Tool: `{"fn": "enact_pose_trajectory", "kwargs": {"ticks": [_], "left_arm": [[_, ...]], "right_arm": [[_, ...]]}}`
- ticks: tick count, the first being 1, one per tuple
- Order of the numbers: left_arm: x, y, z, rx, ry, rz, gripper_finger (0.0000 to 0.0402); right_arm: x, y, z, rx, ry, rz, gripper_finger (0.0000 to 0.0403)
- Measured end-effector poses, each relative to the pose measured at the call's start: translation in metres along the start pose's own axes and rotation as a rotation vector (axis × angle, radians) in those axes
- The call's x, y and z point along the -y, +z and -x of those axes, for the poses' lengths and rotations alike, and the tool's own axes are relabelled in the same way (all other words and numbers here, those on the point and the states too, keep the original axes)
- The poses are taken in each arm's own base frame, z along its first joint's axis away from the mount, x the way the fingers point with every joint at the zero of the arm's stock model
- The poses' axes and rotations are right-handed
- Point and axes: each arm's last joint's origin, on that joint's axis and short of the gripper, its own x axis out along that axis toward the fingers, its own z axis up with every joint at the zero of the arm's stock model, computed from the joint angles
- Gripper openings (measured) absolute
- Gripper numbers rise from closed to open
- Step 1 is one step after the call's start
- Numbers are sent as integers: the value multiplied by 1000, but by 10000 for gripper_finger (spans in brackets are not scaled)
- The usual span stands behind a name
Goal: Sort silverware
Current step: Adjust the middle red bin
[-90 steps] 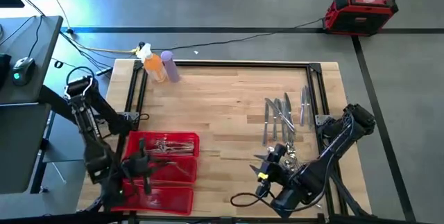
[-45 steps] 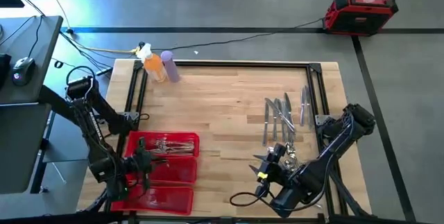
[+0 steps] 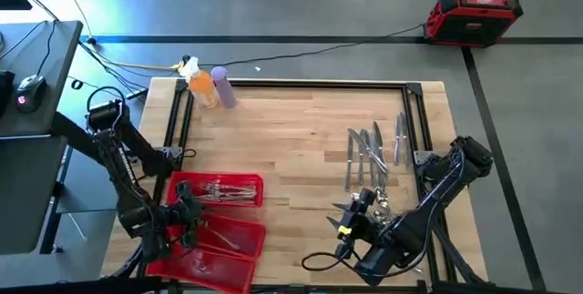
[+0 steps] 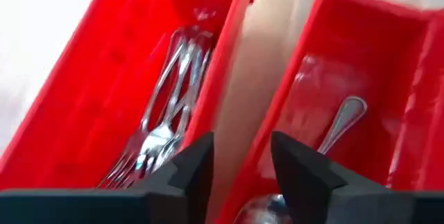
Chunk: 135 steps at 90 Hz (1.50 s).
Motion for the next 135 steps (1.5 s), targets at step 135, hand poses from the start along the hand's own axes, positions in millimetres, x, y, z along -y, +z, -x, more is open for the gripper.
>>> {"fn": "enact_pose_trajectory", "kwargs": {"ticks": [135], "left_arm": [[28, 127, -64, 119, -151, -232, 0]], "right_arm": [[5, 10, -16, -29, -5, -29, 154]]}}
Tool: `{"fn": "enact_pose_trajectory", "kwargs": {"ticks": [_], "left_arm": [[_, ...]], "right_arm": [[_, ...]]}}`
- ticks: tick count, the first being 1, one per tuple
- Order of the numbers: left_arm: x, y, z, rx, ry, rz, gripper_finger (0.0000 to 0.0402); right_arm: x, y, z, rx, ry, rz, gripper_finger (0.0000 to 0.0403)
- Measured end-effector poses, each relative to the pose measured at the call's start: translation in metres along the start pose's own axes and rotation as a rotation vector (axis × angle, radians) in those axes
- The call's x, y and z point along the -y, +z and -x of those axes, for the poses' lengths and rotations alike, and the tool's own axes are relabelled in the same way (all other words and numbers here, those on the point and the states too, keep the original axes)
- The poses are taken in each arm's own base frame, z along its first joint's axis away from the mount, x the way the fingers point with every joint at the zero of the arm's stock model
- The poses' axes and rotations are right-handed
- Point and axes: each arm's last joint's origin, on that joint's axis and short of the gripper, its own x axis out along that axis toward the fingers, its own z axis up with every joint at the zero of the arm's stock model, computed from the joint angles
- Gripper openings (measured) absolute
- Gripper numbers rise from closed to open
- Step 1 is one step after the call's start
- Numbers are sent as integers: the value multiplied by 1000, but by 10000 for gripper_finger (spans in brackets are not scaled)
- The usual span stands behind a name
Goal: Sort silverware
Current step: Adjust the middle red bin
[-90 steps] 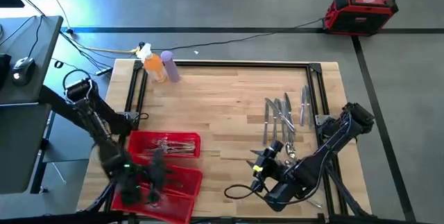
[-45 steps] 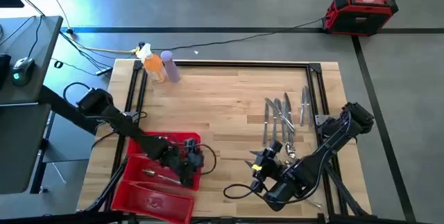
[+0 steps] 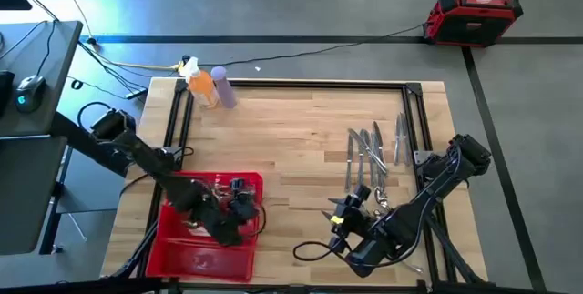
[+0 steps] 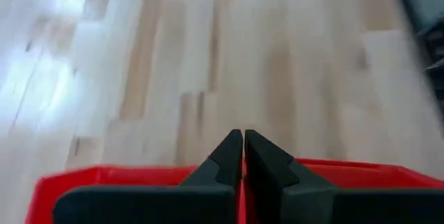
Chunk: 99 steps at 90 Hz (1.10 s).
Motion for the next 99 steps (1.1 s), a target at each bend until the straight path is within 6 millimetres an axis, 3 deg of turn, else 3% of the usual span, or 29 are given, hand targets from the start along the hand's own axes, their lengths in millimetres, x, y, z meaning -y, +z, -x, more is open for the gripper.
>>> {"fn": "enact_pose_trajectory", "kwargs": {"ticks": [16, 43, 78, 90, 99], "left_arm": [[6, 4, 8, 12, -20, -13, 0], [-5, -7, 7, -89, 89, 25, 4], [-6, -9, 7, -98, 109, 1, 124], [-3, 1, 11, -34, 104, 15, 131], [6, 8, 10, 0, -46, -11, 117]], "right_arm": [[-1, -1, 2, 1, 8, 2, 154], [-3, -2, 4, -1, 23, -2, 154], [-3, -2, 4, -13, 32, -2, 154], [-3, -2, 4, -13, 32, 16, 154], [-3, -2, 4, -13, 32, 16, 154]]}}
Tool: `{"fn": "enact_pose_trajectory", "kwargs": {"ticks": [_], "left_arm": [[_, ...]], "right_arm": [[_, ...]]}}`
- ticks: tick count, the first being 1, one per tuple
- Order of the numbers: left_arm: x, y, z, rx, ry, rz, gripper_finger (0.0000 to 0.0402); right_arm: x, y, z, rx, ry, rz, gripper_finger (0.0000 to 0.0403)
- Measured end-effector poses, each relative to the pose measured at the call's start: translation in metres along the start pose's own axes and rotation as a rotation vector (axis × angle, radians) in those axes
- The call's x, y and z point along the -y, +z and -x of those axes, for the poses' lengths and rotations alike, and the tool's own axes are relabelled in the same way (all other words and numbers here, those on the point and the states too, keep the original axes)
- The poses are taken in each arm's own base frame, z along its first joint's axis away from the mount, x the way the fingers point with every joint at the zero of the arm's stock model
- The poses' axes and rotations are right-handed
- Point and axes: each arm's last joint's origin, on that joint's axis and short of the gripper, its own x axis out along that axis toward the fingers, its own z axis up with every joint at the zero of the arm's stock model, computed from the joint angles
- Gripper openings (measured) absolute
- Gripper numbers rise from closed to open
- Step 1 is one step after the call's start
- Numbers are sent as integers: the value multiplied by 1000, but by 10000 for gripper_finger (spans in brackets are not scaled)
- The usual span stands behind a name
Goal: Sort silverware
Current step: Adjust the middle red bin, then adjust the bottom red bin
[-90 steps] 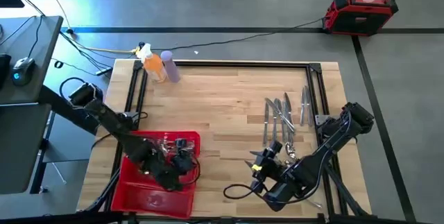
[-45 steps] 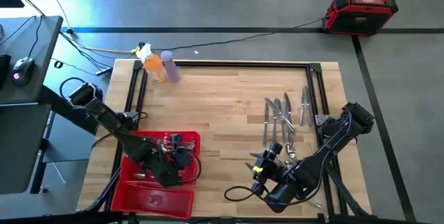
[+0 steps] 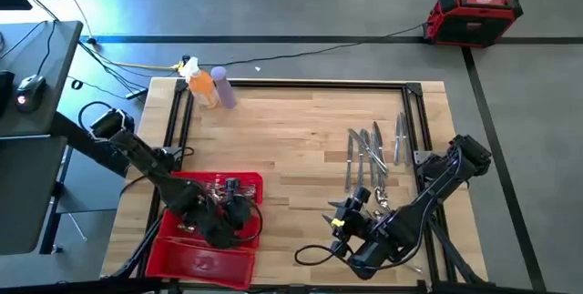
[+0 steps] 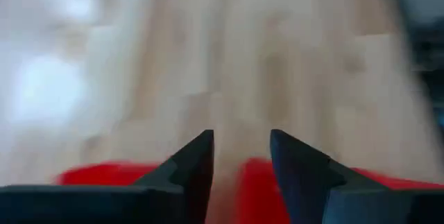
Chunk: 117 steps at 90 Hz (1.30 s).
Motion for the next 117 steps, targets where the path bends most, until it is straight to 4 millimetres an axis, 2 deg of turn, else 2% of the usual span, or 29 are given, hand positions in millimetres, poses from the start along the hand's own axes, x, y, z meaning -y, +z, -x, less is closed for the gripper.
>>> {"fn": "enact_pose_trajectory", "kwargs": {"ticks": [12, 28, 35, 52, 74, 86, 105, 117], "left_arm": [[13, -2, -14, -47, -239, -31, 76], [27, -15, -32, -170, -395, -114, 14], [31, -16, -36, -180, -437, -129, 4], [31, -16, -38, -164, -416, -158, 5], [22, -21, -38, -203, -252, -185, 0], [19, -10, -28, -155, -189, -181, 0], [19, 9, -10, -86, -230, -165, 1], [21, 14, -6, -78, -279, -148, 1]], "right_arm": [[0, 0, 0, 0, 0, -2, 154], [0, 0, 0, 2, 2, -5, 154], [0, 0, 0, 1, 1, -3, 154], [0, 0, 0, 1, 1, -3, 154], [0, 0, 0, 1, 1, -4, 154], [0, 0, 0, 1, 1, -4, 154], [0, 0, 0, 1, 1, -5, 154], [-1, 0, 0, 2, 4, -8, 154]]}}
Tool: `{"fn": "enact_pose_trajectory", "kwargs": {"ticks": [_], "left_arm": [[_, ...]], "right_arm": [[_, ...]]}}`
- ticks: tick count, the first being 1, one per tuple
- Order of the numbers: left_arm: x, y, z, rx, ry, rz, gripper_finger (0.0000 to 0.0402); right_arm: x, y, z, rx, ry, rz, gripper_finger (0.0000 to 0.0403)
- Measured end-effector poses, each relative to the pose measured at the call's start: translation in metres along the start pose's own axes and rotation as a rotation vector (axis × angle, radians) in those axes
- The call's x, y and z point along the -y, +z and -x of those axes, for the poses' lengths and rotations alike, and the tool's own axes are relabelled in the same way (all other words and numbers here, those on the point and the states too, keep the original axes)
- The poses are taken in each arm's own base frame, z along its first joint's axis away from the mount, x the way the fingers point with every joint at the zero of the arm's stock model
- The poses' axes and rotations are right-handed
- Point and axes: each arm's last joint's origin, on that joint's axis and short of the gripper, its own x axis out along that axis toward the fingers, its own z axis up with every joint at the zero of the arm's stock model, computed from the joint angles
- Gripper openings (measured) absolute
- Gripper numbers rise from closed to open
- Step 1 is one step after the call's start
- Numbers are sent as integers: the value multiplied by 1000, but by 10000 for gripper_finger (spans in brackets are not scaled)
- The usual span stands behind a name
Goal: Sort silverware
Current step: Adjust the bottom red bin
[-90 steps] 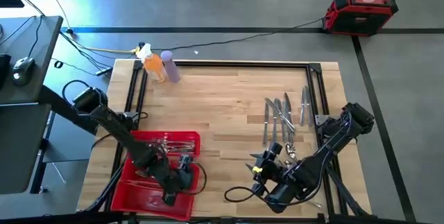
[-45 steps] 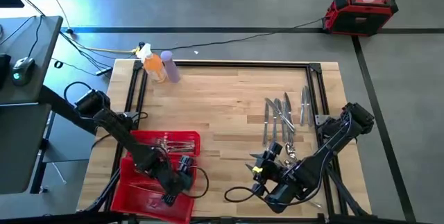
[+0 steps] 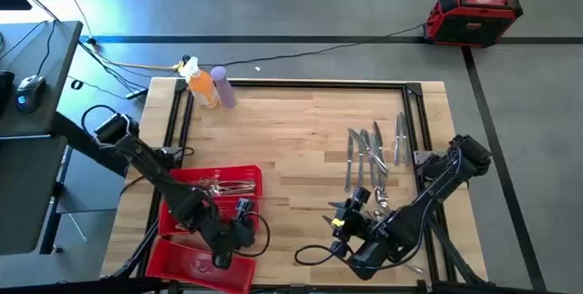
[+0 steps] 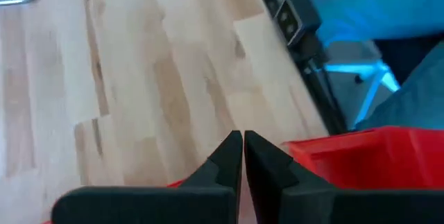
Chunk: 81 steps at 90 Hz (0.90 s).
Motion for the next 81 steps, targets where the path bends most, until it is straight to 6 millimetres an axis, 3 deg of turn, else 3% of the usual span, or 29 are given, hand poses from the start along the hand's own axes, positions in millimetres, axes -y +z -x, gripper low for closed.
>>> {"fn": "enact_pose_trajectory", "kwargs": {"ticks": [13, 28, 39, 50, 68, 81], "left_arm": [[8, 2, 1, -7, -164, 8, 1], [33, 1, 8, 17, -333, -23, 0], [42, -5, 7, -14, -334, 5, 0], [45, -15, -9, -40, -324, 20, 0], [40, -25, -36, -138, -276, 39, 0], [32, -27, -43, -166, -240, 49, 0]], "right_arm": [[0, 0, 0, 0, 0, 0, 154], [0, 0, 0, -1, 1, 1, 154], [0, 0, 0, -1, 1, 1, 154], [0, 0, 0, -1, 1, -1, 154], [0, 0, 0, -2, 1, 1, 154], [0, 0, 0, -2, 1, 2, 154]]}}
